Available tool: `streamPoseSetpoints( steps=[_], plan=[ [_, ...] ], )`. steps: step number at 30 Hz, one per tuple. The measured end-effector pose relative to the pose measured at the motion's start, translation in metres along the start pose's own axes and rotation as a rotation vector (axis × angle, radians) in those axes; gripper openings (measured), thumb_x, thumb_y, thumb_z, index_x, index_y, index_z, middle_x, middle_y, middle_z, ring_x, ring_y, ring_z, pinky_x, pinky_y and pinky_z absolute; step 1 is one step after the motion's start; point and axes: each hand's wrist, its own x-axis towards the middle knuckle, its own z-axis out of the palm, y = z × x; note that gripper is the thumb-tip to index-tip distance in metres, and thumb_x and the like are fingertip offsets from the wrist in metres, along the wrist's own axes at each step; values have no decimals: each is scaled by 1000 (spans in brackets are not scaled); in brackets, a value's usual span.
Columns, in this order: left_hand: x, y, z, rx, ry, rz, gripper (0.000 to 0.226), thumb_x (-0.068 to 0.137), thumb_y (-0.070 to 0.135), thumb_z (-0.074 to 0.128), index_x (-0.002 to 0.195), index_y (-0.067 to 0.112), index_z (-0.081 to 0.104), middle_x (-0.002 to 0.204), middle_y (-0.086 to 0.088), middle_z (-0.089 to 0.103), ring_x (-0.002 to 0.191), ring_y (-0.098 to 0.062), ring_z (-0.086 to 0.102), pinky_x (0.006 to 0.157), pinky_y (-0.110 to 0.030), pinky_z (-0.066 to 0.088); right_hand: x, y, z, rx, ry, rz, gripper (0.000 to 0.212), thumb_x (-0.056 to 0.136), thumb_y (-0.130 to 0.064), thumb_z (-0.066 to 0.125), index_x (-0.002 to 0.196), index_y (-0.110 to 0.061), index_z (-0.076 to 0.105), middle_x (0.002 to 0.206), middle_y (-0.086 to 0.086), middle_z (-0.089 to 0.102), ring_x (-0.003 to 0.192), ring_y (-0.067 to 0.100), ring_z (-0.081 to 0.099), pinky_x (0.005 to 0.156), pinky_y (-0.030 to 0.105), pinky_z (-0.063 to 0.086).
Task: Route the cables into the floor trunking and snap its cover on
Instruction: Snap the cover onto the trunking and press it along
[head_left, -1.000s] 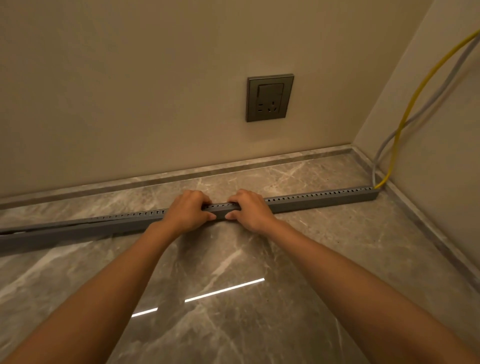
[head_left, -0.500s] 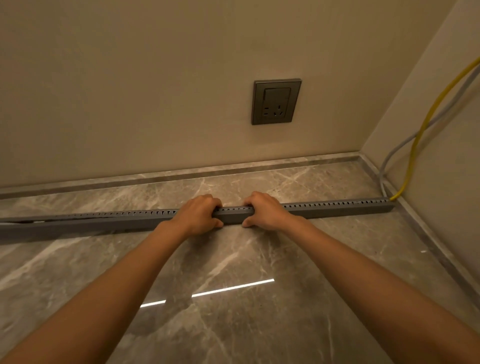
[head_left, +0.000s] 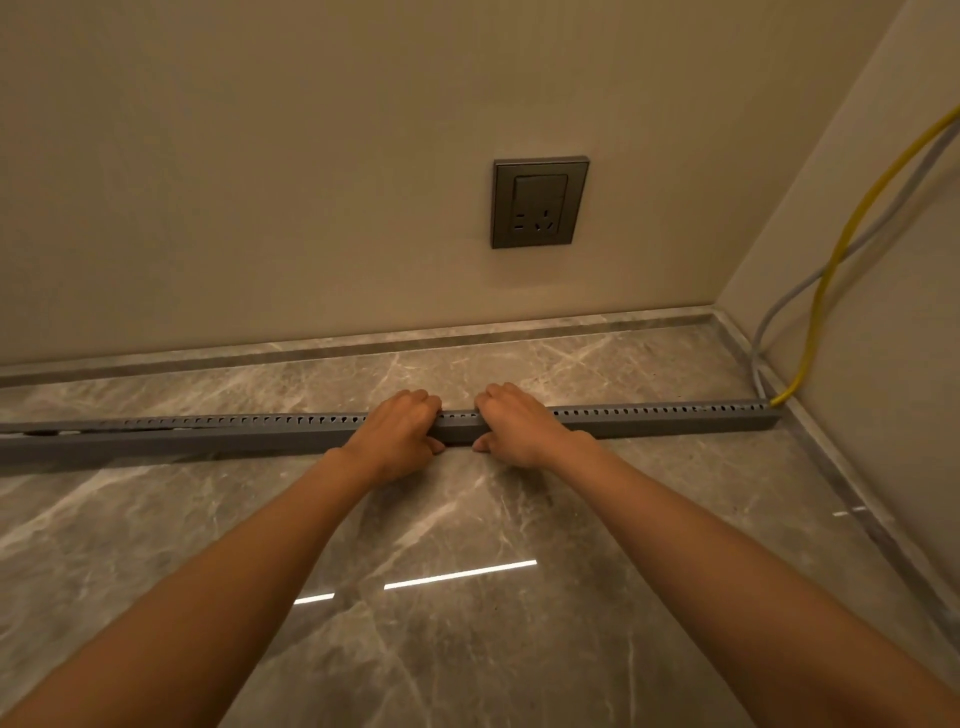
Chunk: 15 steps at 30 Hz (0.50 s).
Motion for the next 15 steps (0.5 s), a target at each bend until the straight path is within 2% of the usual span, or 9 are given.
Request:
streamPoseSetpoints(
  steps=[4,10,15],
  plan=[
    [-7,-12,-8,-131,-32,-56,34,87,22,63,117,7,55,119,-13,56,107,-26,52,89,-32,43,-2,0,1,3,5,25,38,88,-24,59,119,-4,48,126,16,48,115,31,44,97,42,39],
    [-30,-59,-20,-184,-27,-197,34,86,20,67,116,6,61,116,-14,62,105,-28,57,83,-32,42,3,-18,4,30,27,46,39,87,-28,60,117,-4,51,124,16,50,113,33,47,97,44,41],
    [-40,-86,-25,-184,-64,-211,36,85,15,68,118,5,59,118,-15,62,108,-29,56,90,-35,45,18,-52,12,146,43,14,38,90,-31,56,118,-5,53,123,16,52,113,33,48,96,43,39]
  ],
)
